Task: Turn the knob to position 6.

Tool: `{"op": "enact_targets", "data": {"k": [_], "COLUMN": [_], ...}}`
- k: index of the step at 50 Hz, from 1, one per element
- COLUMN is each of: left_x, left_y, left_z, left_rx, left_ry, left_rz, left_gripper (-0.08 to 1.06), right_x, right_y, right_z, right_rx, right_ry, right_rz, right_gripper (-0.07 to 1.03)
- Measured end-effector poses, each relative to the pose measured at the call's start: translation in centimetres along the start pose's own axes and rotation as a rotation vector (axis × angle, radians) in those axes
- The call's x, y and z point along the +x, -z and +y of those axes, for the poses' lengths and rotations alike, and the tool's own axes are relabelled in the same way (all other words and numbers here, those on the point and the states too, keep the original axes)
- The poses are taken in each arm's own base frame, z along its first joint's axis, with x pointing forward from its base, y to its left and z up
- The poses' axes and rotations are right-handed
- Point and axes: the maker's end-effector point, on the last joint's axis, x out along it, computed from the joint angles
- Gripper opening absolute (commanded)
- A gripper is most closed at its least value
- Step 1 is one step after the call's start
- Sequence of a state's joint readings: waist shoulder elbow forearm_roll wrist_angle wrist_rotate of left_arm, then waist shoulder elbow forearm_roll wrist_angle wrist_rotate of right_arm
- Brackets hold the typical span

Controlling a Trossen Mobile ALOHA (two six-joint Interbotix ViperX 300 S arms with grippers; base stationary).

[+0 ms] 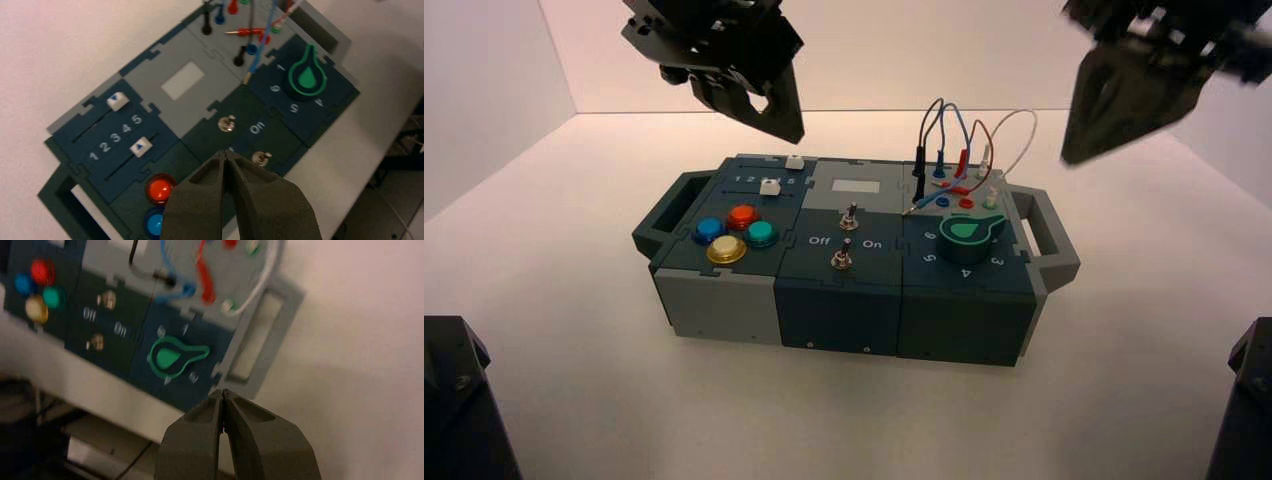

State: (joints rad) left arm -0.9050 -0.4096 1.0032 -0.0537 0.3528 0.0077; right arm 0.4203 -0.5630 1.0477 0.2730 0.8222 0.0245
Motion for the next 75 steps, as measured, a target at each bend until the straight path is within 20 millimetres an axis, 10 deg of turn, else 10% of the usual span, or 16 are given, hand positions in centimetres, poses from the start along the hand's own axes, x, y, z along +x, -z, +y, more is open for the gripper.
{"op": "enact_targets", "data": {"k": [75], "left_x": [1.7], "left_y": [0.9], "left_z": [-3.1], "left_rx": [0.089], "left_ry": [0.059], "left_rz": [0.069], "left_gripper": [-0.03], "right_x": [5.7], "right_y": [0.1], "right_z": [-0.1], "right_rx": [0.009], "right_ry": [0.037], "right_rz": [0.153], "right_gripper": [-0.02]}}
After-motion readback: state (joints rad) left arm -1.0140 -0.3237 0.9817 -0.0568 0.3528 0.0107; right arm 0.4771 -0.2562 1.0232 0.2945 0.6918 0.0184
